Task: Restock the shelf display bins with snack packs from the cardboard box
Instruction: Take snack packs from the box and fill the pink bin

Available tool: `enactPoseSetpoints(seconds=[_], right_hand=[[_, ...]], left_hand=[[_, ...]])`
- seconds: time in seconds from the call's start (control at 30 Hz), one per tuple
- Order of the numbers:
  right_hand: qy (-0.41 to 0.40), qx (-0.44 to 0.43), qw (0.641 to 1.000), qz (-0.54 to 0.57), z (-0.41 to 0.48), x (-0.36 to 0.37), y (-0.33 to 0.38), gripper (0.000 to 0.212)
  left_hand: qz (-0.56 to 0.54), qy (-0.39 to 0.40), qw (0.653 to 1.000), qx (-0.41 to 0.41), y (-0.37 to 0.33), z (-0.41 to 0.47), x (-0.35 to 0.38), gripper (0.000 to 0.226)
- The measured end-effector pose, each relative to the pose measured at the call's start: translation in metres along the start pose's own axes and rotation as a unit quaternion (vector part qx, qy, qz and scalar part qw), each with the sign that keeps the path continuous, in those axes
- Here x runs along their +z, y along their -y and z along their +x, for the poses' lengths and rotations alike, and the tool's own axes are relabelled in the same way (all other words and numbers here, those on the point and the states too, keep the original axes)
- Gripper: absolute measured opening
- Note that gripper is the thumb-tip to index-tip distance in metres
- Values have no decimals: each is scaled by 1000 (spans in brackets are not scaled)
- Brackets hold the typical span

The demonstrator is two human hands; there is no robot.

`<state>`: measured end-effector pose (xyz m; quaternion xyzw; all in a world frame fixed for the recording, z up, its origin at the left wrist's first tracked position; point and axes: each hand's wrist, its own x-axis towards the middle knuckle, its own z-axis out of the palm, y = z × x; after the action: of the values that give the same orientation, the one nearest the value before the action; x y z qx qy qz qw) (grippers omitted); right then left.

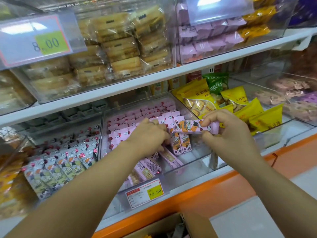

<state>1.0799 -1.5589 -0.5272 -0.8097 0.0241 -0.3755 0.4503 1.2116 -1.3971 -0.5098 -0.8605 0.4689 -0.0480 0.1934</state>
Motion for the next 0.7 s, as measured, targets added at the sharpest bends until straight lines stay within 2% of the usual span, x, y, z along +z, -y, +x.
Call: enactPoseSetpoints(seconds=[0.07, 0.13, 0.27, 0.37, 0.43, 0.53, 0.63, 0.7], right_hand=[[1, -2, 1000, -2, -1, 1, 1, 31], [4, -9, 1000, -9, -1, 3, 3, 29], [9, -8, 1000, -14, -2, 1, 1, 24], [14, -11, 1000, -1, -3, -2, 0, 22], [11, -12, 1000, 1, -3, -2, 0, 22], [-2, -5, 1000, 6, -2, -2, 1, 24], [-12, 14, 1000, 17, -3, -2, 2, 35], [-14, 25, 999, 21, -4, -2, 5, 36]], left_hand=[[-71, 24, 997, 32, -10, 3, 2, 35], [-118, 54, 990, 52, -21, 8, 8, 40], [-112, 79, 987, 84, -30, 11, 23, 50], [-137, 60, 985, 84, -30, 8, 26, 42], [-199, 39, 977, 69, -25, 4, 20, 34], [-293, -3, 955, 33, -11, -7, 1, 28], [-375, -47, 926, -21, 2, -30, -18, 29], [-495, -45, 866, -47, 10, -43, -23, 31]])
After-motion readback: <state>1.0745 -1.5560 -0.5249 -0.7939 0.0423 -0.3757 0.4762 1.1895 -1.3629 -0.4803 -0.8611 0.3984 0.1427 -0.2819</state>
